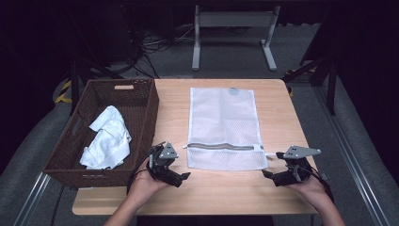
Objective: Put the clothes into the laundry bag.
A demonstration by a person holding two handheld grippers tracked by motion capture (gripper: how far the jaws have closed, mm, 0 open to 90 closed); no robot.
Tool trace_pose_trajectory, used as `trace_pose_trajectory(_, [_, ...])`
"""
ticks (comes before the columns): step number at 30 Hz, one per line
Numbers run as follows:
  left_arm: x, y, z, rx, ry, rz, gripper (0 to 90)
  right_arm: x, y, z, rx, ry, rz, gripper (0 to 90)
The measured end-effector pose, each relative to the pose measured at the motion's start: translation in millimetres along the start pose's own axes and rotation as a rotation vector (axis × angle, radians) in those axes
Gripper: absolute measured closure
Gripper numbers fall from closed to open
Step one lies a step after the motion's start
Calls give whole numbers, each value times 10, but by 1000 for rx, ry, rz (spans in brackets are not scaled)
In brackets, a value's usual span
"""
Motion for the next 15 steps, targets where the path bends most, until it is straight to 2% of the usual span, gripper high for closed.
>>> trace_pose_trajectory(6, [4, -11, -3, 3, -6, -2, 38, -2, -20, -15, -2, 7, -7, 78])
trace_pose_trajectory(12, [39, -28, -23, 3, -8, -10, 87, 56, -18, -10, -5, 4, -25, 134])
trace_pose_trajectory(15, [73, -13, -35, 2, -5, -13, 132, 92, -5, -49, -17, 9, -24, 192])
Point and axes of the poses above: each handheld gripper's, and its own axes: y roughly forward along the jaws, x roughly out of its top, z roughly to its left, the point moved 8 cm from there along y, roughly forward along the jaws, and after that the axes turned 10 degrees about -y, right-handed, at the moved point
